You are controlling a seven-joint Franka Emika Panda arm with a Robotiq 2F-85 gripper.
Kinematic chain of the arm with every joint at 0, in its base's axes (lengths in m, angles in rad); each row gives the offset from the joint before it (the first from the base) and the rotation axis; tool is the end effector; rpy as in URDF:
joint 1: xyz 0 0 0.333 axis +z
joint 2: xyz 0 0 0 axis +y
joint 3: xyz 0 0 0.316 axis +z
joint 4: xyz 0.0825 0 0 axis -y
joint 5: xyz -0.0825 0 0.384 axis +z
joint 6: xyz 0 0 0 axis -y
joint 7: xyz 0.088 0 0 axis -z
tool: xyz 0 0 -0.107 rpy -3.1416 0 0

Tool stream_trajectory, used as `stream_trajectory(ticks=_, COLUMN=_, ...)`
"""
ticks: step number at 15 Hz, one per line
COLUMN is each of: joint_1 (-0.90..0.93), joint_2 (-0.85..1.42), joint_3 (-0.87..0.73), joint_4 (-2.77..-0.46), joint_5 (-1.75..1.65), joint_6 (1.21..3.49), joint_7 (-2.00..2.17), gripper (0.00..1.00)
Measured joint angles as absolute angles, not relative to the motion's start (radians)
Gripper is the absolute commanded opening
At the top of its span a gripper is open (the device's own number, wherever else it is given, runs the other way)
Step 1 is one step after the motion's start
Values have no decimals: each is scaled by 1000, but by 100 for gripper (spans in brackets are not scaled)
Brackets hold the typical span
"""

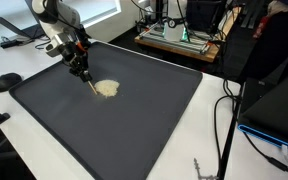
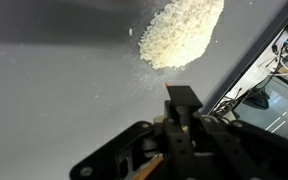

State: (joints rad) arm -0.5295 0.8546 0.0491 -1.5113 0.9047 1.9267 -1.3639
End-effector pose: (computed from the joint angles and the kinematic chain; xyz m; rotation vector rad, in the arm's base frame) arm 0.6214 -0.2671 0.1488 -2.2597 -0.3896 -0.4770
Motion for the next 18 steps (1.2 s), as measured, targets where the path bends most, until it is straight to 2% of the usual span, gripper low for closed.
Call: stream_trajectory(ticks=18, joint_1=-531, joint_2=841, joint_3=-11, joint_4=-1521, joint_5=907, joint_6=1806, joint_7=-1598, gripper=3)
